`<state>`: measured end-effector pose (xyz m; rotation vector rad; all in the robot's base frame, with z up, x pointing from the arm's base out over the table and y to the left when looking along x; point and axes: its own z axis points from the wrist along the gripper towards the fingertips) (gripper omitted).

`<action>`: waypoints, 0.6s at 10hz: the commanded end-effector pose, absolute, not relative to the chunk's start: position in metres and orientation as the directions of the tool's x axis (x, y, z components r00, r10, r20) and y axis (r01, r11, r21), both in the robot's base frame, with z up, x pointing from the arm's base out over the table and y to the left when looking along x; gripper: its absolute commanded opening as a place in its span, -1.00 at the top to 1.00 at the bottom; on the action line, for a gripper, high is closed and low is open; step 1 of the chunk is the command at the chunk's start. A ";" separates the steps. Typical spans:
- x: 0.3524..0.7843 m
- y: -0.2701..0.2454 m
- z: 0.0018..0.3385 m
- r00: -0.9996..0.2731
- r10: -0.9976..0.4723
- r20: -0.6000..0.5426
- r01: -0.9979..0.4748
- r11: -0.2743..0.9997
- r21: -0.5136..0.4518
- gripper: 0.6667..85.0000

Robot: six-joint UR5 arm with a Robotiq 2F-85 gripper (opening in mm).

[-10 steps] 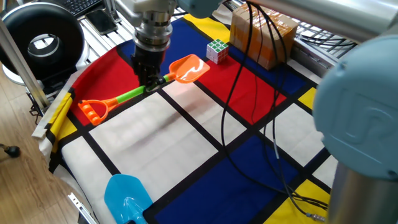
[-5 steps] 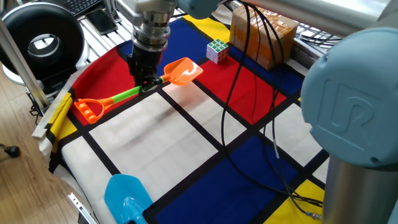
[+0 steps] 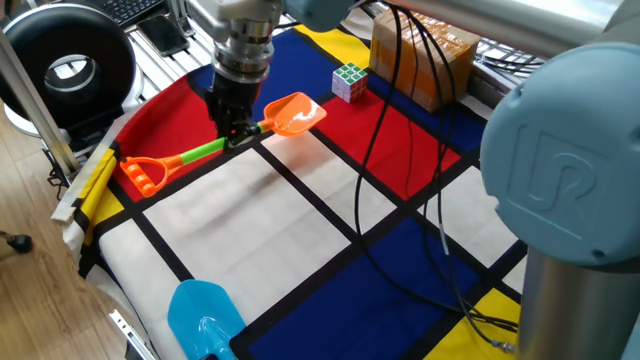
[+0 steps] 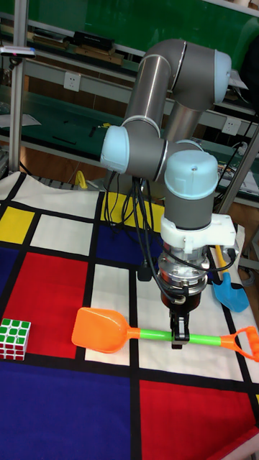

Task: Use a shovel to scoop up an object

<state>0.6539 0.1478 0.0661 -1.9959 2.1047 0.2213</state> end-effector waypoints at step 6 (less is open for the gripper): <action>0.668 0.129 0.046 0.054 -0.933 -0.357 -0.996 -0.027 -0.080 0.99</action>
